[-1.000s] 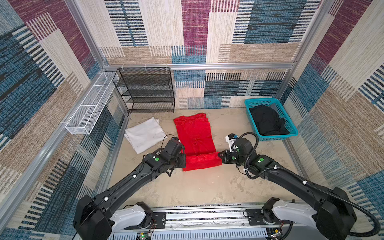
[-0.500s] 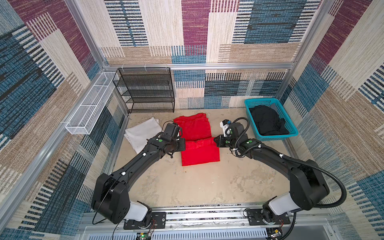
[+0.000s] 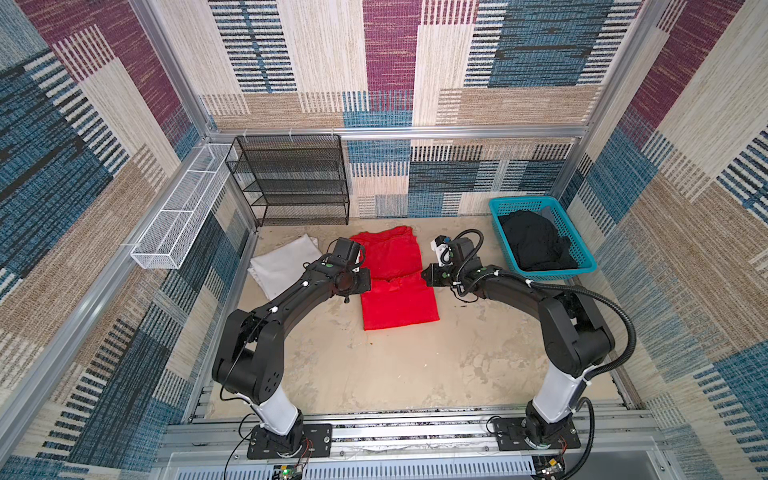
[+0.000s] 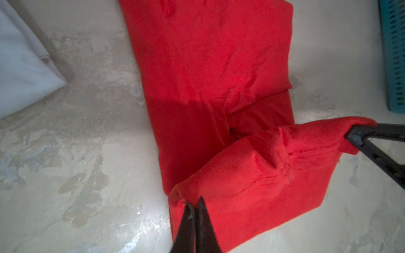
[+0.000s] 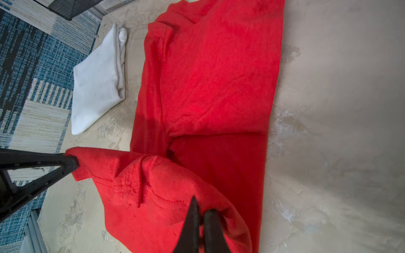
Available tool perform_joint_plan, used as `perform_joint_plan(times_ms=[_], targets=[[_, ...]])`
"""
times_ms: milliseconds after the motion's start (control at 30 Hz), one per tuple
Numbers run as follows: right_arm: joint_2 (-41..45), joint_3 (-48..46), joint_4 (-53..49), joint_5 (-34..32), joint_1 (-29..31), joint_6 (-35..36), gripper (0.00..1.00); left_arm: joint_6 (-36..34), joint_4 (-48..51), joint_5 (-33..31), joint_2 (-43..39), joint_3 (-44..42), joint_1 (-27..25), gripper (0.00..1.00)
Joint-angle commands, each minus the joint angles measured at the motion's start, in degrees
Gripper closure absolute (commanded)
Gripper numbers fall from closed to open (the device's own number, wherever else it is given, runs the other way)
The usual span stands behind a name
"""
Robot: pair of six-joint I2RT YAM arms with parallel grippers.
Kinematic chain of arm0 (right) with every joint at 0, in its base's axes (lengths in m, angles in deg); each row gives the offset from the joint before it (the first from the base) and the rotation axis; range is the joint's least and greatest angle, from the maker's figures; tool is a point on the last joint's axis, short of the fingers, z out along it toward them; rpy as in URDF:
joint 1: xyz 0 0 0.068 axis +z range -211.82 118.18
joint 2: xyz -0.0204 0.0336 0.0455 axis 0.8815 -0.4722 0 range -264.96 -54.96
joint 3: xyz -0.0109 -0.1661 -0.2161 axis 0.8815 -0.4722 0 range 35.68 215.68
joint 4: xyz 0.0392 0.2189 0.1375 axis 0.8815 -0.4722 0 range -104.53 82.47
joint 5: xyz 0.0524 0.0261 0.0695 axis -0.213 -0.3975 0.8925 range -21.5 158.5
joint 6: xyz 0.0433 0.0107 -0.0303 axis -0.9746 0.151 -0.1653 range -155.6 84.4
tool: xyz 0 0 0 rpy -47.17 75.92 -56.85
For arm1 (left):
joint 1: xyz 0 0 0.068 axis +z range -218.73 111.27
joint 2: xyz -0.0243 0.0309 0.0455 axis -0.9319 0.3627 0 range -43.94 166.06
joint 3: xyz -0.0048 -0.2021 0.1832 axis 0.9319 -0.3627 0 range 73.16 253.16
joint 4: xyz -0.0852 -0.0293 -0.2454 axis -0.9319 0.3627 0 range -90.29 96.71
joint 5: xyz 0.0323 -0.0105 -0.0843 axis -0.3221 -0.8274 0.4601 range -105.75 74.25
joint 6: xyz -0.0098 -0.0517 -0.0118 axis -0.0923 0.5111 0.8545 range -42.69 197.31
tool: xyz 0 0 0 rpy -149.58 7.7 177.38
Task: Fold and stack the t-shirts
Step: 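Fold the held end over toward the far end with both grippers, then release the folded end and press it flat with both grippers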
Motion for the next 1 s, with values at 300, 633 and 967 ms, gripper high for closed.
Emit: perform_joint_plan(times_ms=[300, 633, 967], targets=[[-8.5, 5.8, 0.9, 2.0, -0.7, 2.7, 1.0, -1.2, -4.2, 2.8, 7.2, 2.5, 2.3, 1.0], [1.7, -0.5, 3.1, -1.1, -0.7, 5.2, 0.48, -1.4, -7.3, 3.3, 2.2, -0.7, 2.5, 0.68], [8.2, -14.5, 8.8, 4.2, 1.7, -1.8, 0.68, 2.8, -13.0, 6.8, -1.5, -7.8, -2.9, 0.65]])
